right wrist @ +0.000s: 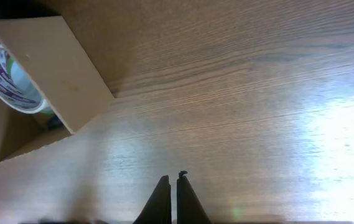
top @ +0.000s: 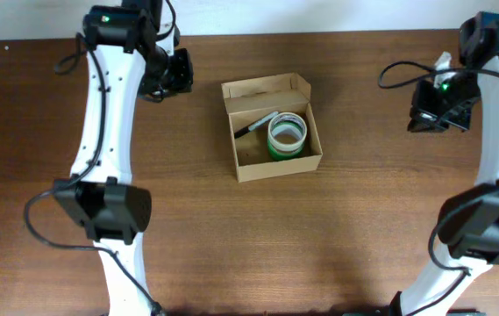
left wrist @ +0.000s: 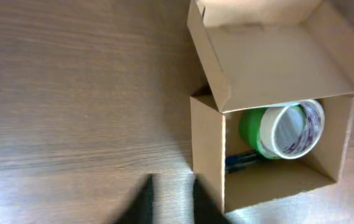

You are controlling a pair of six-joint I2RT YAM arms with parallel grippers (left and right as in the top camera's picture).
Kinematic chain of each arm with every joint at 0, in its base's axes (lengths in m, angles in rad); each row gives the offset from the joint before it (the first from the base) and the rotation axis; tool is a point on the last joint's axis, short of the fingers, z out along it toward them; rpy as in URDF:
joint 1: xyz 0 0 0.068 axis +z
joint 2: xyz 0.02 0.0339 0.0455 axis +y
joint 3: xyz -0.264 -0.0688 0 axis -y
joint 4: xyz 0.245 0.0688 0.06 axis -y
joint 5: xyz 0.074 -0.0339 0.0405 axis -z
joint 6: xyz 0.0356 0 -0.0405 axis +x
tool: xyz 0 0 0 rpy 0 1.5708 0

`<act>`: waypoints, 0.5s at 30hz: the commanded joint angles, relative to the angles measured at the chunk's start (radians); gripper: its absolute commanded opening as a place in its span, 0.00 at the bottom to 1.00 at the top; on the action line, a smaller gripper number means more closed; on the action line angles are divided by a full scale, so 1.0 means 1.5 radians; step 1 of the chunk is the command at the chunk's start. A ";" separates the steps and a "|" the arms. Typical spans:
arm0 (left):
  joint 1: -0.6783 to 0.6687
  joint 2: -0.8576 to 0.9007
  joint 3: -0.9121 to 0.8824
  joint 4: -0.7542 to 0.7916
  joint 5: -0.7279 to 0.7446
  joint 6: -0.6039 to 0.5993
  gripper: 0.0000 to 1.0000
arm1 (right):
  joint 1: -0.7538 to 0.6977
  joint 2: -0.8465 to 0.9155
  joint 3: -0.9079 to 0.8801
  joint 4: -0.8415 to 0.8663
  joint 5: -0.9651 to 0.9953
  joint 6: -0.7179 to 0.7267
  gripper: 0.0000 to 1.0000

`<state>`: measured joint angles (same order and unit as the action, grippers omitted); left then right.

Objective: Pack container

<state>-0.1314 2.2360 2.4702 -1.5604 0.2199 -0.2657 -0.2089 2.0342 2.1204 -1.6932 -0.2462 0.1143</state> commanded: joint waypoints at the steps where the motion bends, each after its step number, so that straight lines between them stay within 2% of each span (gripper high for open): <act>1: 0.001 0.078 -0.034 0.009 0.073 -0.002 0.02 | -0.001 0.015 0.002 -0.004 -0.021 -0.025 0.04; 9: 0.001 0.180 -0.053 0.052 0.194 -0.001 0.02 | -0.014 0.055 0.001 -0.004 -0.023 -0.057 0.04; 15: 0.001 0.184 -0.053 0.074 0.195 -0.031 0.02 | -0.014 0.097 -0.001 -0.004 -0.057 -0.085 0.04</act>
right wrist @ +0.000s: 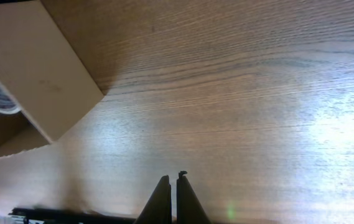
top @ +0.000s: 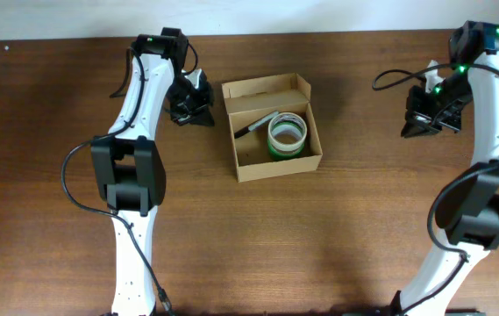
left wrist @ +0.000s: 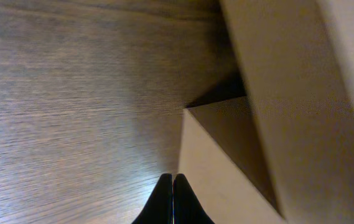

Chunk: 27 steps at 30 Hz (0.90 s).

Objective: Pack container

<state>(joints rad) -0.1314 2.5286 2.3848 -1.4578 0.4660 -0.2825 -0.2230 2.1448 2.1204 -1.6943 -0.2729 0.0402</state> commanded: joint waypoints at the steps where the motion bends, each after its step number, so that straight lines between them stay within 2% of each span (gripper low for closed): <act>1: 0.001 -0.011 0.004 0.005 0.031 -0.026 0.02 | -0.004 0.033 -0.001 -0.003 -0.060 -0.047 0.04; 9: 0.001 -0.011 0.004 0.037 0.031 -0.057 0.02 | 0.002 0.111 -0.001 -0.003 -0.178 -0.108 0.04; 18: 0.001 -0.002 0.003 0.086 0.031 -0.101 0.02 | 0.051 0.144 -0.001 0.014 -0.203 -0.142 0.04; 24: 0.001 0.011 0.003 0.093 0.054 -0.106 0.02 | 0.070 0.148 0.000 0.099 -0.201 -0.138 0.04; 27: 0.001 0.017 0.003 0.094 0.069 -0.106 0.02 | 0.071 0.148 0.000 0.152 -0.188 -0.097 0.04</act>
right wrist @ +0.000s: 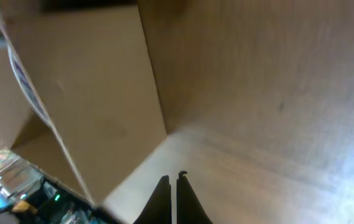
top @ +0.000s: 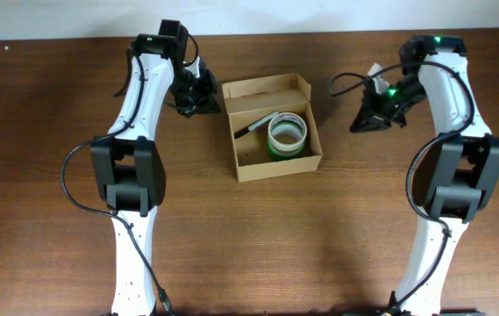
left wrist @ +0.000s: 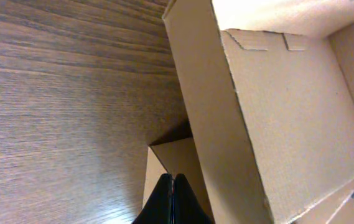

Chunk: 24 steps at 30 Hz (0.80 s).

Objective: Pack container

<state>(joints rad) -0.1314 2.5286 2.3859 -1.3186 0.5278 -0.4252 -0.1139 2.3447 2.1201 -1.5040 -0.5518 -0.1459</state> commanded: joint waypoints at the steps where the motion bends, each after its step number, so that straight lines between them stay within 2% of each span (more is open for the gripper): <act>1: 0.000 0.020 0.003 0.001 0.033 -0.011 0.02 | -0.002 0.014 0.000 0.042 0.004 0.043 0.04; 10: 0.001 0.024 0.003 0.000 0.049 -0.023 0.02 | -0.003 0.016 0.000 0.169 -0.023 0.155 0.04; 18: 0.001 0.024 0.003 0.005 0.075 -0.023 0.02 | -0.004 0.028 0.001 0.302 -0.255 0.259 0.04; 24: 0.001 0.026 0.003 0.042 0.093 -0.058 0.02 | -0.002 0.039 0.001 0.398 -0.424 0.365 0.04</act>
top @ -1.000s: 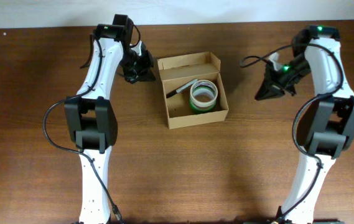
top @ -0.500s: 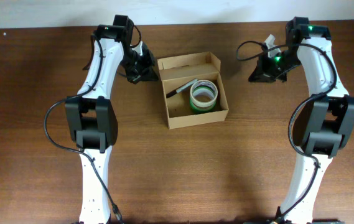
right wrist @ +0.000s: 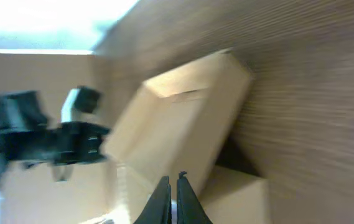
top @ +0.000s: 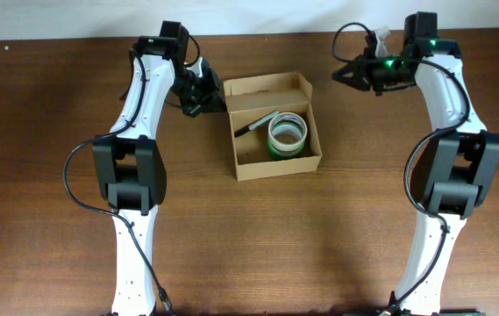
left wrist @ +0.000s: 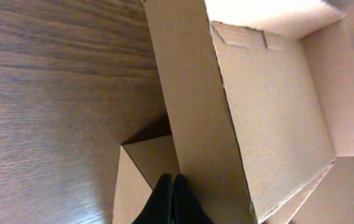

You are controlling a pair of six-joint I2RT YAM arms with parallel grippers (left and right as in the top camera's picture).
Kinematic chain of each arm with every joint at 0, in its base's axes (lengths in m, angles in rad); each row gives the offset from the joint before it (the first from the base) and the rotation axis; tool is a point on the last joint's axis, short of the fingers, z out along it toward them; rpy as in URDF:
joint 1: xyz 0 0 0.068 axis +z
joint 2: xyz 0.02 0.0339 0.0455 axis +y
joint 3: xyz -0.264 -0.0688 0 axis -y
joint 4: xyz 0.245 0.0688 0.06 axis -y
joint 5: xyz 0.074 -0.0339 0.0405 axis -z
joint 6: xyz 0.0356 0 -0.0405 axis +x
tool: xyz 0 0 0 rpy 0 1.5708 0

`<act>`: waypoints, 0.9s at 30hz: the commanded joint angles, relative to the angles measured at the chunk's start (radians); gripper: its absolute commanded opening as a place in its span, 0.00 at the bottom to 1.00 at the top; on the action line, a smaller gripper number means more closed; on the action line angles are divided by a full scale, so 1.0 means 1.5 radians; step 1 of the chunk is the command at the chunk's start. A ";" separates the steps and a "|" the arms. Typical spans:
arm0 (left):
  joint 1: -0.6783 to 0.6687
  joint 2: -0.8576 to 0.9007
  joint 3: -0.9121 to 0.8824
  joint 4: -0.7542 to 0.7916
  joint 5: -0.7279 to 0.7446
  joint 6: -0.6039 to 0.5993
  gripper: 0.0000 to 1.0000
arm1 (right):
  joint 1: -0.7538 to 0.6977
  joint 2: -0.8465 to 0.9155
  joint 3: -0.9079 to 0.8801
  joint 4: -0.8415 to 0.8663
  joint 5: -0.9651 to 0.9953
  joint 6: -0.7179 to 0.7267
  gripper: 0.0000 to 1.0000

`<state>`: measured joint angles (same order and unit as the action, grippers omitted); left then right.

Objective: Pack container

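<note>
The open cardboard box [top: 280, 167] stands mid-table with its lid flap [top: 265, 88] laid back at the far side. Inside lie a green and white tape roll [top: 287, 133] and a black marker [top: 256, 125]. My left gripper [top: 213, 95] is shut, at the lid's left back corner; in the left wrist view its fingertips [left wrist: 172, 198] rest by the flap [left wrist: 276, 106] with nothing between them. My right gripper [top: 338, 75] is shut and empty, to the right of the lid's far corner; the right wrist view shows the box [right wrist: 183, 130], blurred.
Brown wooden table [top: 74, 237] all round the box. A white wall edge runs along the far side [top: 258, 17]. Both arms reach in from the near side, the left one [top: 135, 132] and the right one [top: 446, 132] flanking the box.
My right gripper has gone from beside the box's right wall to the far right of the lid, pointing left. My left gripper sits slightly closer against the lid's left corner.
First both shut grippers were away from the box, left at the back left, right far to the right. Then the left one was at the box's back left corner. Later the right one stood near the right wall, and now at the lid's far right.
</note>
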<state>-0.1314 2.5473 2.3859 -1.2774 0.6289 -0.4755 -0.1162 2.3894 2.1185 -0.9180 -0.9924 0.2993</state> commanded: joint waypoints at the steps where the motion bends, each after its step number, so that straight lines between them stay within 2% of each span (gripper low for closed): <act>1: 0.001 0.015 0.003 0.018 0.025 -0.024 0.02 | -0.001 0.013 0.002 -0.002 -0.137 0.068 0.04; 6: 0.008 0.038 0.003 0.019 0.026 -0.024 0.02 | -0.001 0.037 0.001 -0.120 -0.119 -0.014 0.04; 14: 0.018 0.095 0.003 0.017 0.060 -0.024 0.02 | -0.001 0.060 0.000 -0.321 0.073 -0.178 0.04; 27: 0.017 0.110 0.003 0.034 0.073 -0.025 0.02 | 0.018 0.104 -0.016 -0.403 0.242 -0.208 0.04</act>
<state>-0.1101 2.6968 2.3859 -1.2346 0.7094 -0.5026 -0.1120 2.5023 2.1136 -1.5127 -0.7280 0.0174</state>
